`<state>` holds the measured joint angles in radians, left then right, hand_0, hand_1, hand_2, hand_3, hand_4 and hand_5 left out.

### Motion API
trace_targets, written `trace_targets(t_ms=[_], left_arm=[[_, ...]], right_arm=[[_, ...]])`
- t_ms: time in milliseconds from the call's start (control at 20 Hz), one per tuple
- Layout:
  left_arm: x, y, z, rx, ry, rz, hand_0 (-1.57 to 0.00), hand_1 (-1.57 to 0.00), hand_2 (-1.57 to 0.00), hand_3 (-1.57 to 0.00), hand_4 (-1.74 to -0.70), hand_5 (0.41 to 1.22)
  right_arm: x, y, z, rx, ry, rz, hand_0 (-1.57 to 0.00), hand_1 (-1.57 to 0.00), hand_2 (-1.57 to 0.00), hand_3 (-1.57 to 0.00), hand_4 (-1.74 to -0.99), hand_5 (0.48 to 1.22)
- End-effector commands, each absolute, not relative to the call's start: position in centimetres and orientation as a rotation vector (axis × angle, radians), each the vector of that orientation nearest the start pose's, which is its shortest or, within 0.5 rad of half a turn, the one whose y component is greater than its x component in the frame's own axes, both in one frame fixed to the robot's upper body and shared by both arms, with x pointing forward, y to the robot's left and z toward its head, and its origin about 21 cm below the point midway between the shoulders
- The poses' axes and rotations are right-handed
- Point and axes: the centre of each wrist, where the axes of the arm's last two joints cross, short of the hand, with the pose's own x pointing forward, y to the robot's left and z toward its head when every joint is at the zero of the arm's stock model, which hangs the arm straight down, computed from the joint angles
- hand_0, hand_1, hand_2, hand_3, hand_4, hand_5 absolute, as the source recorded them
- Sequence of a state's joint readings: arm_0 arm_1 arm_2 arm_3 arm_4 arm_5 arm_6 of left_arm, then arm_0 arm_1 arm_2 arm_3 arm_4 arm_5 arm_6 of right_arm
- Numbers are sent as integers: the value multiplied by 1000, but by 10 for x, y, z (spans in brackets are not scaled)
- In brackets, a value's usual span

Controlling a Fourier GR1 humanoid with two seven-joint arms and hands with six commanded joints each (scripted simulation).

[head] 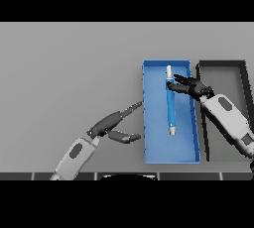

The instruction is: Pick up the blue pipe and place it into the blue bin.

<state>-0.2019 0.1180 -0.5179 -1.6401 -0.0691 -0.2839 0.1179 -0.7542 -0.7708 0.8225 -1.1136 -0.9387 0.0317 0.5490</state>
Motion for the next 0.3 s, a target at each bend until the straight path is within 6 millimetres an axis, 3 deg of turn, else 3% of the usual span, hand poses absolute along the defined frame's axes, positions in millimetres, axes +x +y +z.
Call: trace_targets(t_ms=[0,250], left_arm=[[250,113,49,-431,-1548,-908,1,1,1,1,-886,476],[250,116,51,-438,-1547,-912,1,1,1,1,-885,480]], right_arm=[[371,-262,91,47,-804,548,-167,-90,-29,-6,-1152,809],[370,-260,95,36,-801,575,-212,-100,-24,-5,-1152,798]])
